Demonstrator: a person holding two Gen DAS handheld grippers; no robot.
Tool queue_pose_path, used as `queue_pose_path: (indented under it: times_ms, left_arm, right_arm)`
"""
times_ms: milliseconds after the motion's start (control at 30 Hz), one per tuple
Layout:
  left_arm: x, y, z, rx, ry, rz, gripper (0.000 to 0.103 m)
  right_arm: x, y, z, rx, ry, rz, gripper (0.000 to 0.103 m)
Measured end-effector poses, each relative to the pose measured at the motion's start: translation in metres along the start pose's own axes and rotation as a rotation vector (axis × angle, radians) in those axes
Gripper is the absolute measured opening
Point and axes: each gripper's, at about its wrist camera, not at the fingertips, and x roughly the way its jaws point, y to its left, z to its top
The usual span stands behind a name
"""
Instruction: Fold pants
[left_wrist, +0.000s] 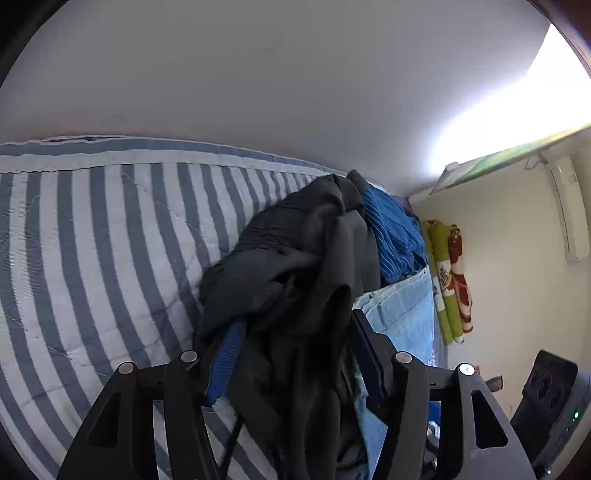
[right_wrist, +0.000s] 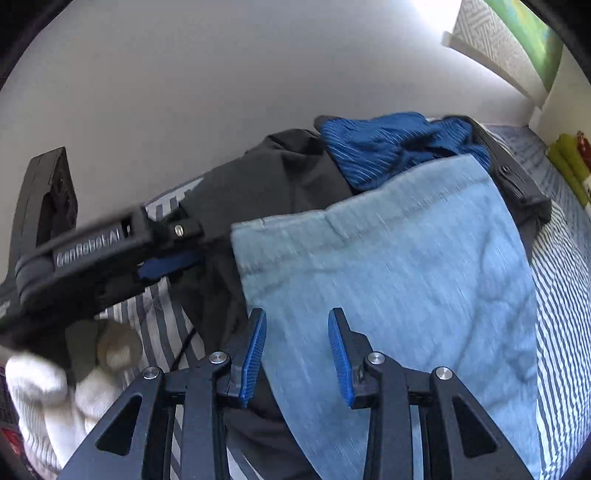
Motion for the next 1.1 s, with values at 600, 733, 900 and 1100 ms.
queue_pose_path:
  times_ms: [600, 733, 900, 1100]
  left_arm:
    - [0.004, 0.000, 0.004, 0.094, 0.024, 0.106, 0.051]
    - [-0.001, 0.000, 0.006, 0.100, 0.028, 0.096, 0.049]
    - [-0.028, -0.014, 0.009, 0.155, -0.028, 0.049, 0.049]
    - [-0.041, -0.028, 0.013, 0.152, -0.051, -0.113, 0.049]
  right_arm:
    - [0.030, 0.006, 0.005, -0.011, 0.039, 0.003, 0.019]
    - [0.017, -0.014, 0.006, 0.075, 0.018, 0.069, 0.015]
    - [0.002, -0.036, 0.015, 0.190, -0.028, 0.150, 0.014]
    - [0.018, -0.033, 0.017, 0.194, 0.008, 0.181, 0.014]
